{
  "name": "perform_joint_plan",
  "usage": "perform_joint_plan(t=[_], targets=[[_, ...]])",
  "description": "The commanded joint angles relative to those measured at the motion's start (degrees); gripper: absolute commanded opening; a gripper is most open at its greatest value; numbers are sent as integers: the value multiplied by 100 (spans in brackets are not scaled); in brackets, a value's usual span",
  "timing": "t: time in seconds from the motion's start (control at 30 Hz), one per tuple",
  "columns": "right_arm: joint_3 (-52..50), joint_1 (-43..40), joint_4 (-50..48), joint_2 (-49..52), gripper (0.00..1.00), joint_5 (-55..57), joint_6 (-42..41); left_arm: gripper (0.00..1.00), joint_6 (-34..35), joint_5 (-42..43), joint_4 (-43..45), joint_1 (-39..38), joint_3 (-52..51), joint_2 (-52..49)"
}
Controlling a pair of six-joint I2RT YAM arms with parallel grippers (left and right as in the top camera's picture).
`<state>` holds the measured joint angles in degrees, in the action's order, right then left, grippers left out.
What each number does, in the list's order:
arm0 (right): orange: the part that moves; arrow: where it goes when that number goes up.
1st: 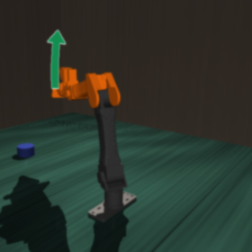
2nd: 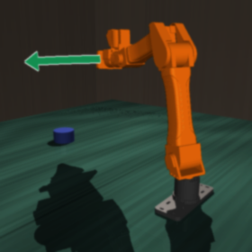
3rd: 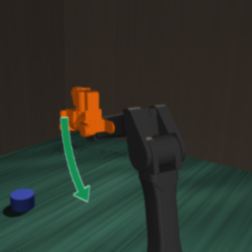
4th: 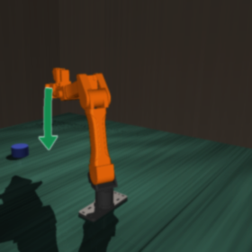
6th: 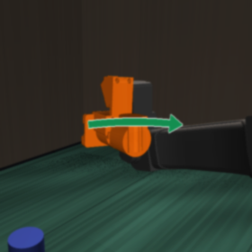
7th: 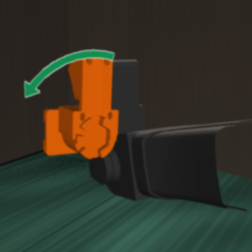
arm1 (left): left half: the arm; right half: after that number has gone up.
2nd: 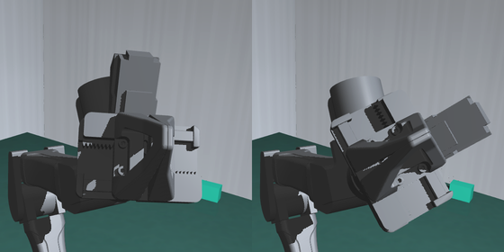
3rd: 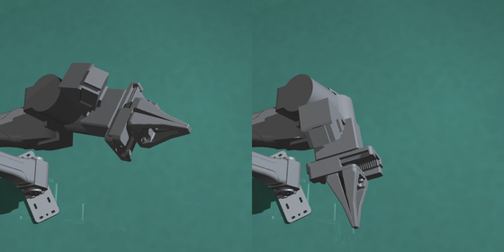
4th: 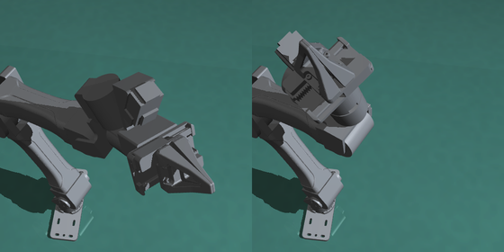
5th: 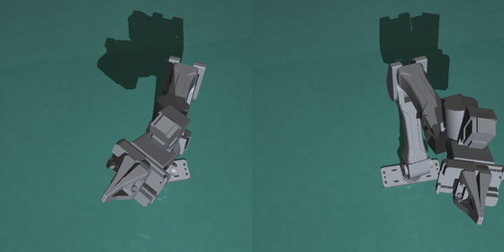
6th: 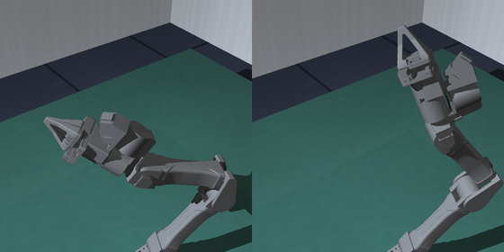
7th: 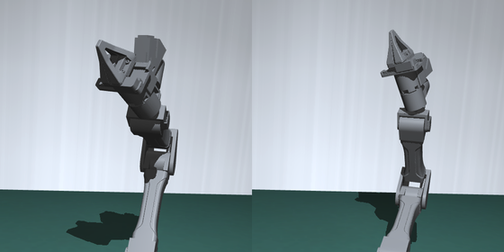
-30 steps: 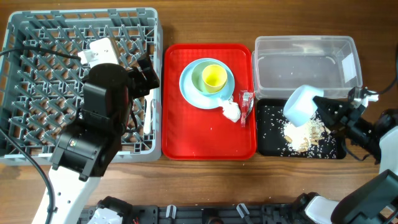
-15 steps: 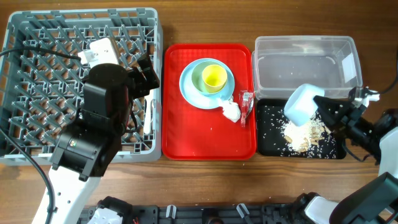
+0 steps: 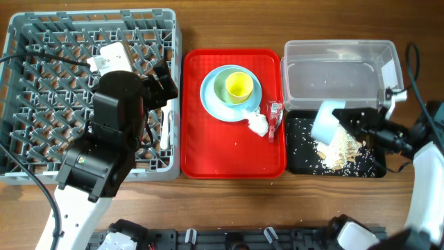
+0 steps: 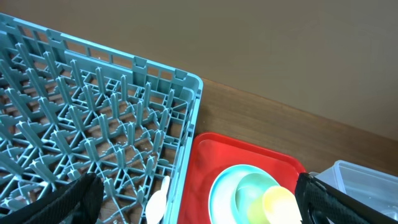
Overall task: Sort waste into correct bins and load items into the dishwasher rack
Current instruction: 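Bring the empty blue bowl back and set it on red tray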
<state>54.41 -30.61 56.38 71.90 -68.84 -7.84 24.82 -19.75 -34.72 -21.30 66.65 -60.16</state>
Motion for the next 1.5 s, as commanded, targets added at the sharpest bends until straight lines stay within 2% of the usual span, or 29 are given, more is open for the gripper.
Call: perform_joint_plan(t=[0.0,0.1,0.13,0.2,0.23,0.27,0.37,0.47,0.57,0.67,0.77,0.97,1.23,1.33,1.47], targets=[[551,984,-658,-1327,4,2205,-2050,100,94,24,17,31,22,15],[586,2330,-769,-2302,4,4389,-2461,100,94,24,17,33,22,15],[586,3047,-667,-2621,4,5337,-2457,100,94,24,15,31,22,15],[586,3936,-597,-2793,4,6168,-2002,100,94,24,17,31,22,15],[562,4833,-529,-2719,4,6911,-1757,100,94,24,17,31,22,15],[531,5209,-490,-2649,4,7298,-1768,100,94,24,15,33,22,15],[422,6627,-476,-2057,4,8470,-1891,100,94,24,17,31,22,15],[422,7982,-868,-828,4,9270,-2267,100,96,24,17,31,22,15],[422,8795,-1792,544,4,8789,-2260,100,94,24,17,31,22,15],[422,9079,-2771,1740,4,7228,-2253,100,94,24,17,31,22,15],[422,9082,-3193,2039,4,6596,-2269,100,94,24,15,31,22,15],[417,9082,-3311,2083,4,6603,-2371,100,94,24,15,33,22,15],[417,9082,-3003,2129,4,7160,-2371,100,94,24,15,31,22,15],[417,9082,-2949,2129,12,7165,-2363,100,94,24,15,31,22,15],[417,9079,-2935,2129,15,7211,-2363,100,94,24,15,31,22,15]])
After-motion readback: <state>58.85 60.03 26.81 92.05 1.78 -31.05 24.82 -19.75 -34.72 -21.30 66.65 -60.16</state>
